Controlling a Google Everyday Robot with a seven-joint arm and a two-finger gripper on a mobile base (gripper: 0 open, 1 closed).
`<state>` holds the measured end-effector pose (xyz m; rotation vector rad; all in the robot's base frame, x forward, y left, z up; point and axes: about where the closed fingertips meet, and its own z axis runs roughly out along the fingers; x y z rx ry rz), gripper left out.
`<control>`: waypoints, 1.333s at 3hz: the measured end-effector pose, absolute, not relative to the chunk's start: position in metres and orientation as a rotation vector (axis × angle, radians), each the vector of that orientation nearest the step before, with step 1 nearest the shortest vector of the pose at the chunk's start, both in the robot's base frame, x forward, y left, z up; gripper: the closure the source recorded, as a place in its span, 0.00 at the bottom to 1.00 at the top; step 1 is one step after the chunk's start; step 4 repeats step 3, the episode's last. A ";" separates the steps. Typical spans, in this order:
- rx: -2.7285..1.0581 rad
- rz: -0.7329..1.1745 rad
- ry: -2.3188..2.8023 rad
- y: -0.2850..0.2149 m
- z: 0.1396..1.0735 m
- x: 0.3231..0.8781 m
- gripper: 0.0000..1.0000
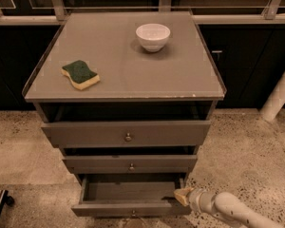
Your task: Open bottom drawer
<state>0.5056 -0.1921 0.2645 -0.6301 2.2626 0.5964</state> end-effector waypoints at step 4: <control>-0.630 0.597 2.263 -0.192 0.264 0.506 0.00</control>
Offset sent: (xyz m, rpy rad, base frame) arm 0.0000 0.0000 0.0000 0.0000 0.0000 0.0000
